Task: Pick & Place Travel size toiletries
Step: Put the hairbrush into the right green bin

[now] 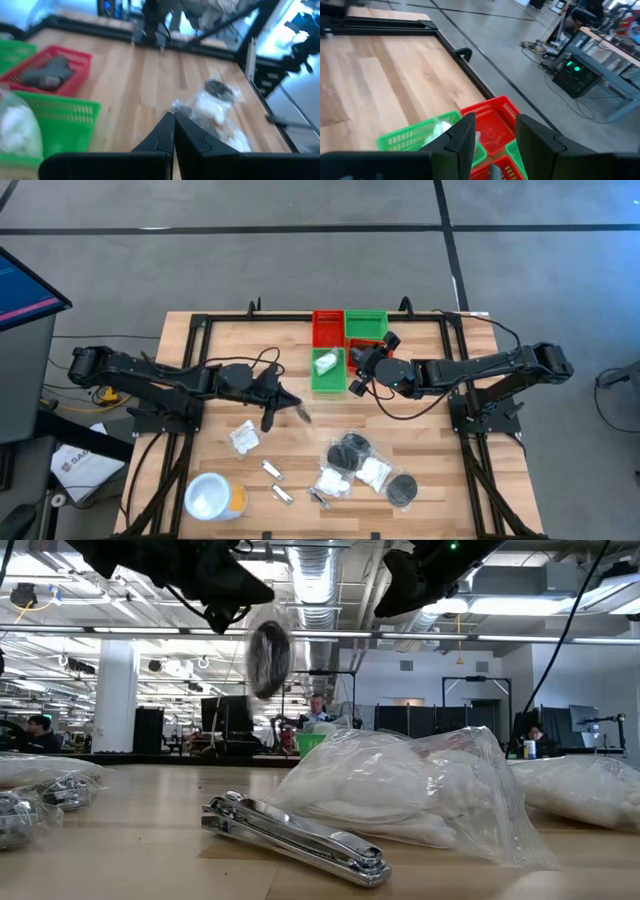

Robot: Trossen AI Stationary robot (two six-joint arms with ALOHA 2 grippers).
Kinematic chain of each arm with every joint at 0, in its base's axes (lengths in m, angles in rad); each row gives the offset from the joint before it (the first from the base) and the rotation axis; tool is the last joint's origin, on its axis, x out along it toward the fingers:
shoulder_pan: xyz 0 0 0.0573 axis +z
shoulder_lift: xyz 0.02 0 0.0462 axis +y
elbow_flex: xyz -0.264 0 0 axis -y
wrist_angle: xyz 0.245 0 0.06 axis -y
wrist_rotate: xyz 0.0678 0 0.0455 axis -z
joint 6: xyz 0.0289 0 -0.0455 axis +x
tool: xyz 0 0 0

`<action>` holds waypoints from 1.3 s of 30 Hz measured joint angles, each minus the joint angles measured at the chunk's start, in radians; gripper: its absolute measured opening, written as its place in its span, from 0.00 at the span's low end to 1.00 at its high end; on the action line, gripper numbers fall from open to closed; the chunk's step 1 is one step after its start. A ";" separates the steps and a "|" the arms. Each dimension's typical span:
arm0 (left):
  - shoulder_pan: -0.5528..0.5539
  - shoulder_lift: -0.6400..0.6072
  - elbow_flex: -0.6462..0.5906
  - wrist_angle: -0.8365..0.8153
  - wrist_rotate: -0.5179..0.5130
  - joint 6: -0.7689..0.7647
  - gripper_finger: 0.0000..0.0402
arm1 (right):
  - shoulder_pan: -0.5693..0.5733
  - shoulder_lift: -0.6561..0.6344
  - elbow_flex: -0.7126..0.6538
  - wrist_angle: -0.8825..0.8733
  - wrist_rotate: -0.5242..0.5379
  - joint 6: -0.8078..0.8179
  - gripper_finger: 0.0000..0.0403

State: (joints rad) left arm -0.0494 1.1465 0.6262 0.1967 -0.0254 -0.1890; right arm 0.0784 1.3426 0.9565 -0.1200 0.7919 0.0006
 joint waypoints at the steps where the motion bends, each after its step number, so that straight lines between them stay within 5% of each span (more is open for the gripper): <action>1: 0.000 0.000 0.000 0.018 -0.012 0.001 0.00 | 0.000 0.000 0.000 0.000 -0.012 0.000 0.32; 23: 0.105 0.000 0.000 0.222 -0.185 0.006 0.00 | 0.000 0.000 0.000 0.068 -0.244 0.000 0.32; 39: 0.143 0.000 0.000 0.377 -0.227 0.031 0.00 | 0.000 0.008 0.000 0.170 -0.305 0.000 0.32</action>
State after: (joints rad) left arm 0.0933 1.1469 0.6266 0.5735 -0.2521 -0.1577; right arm 0.0788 1.3506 0.9569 0.0501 0.4873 0.0006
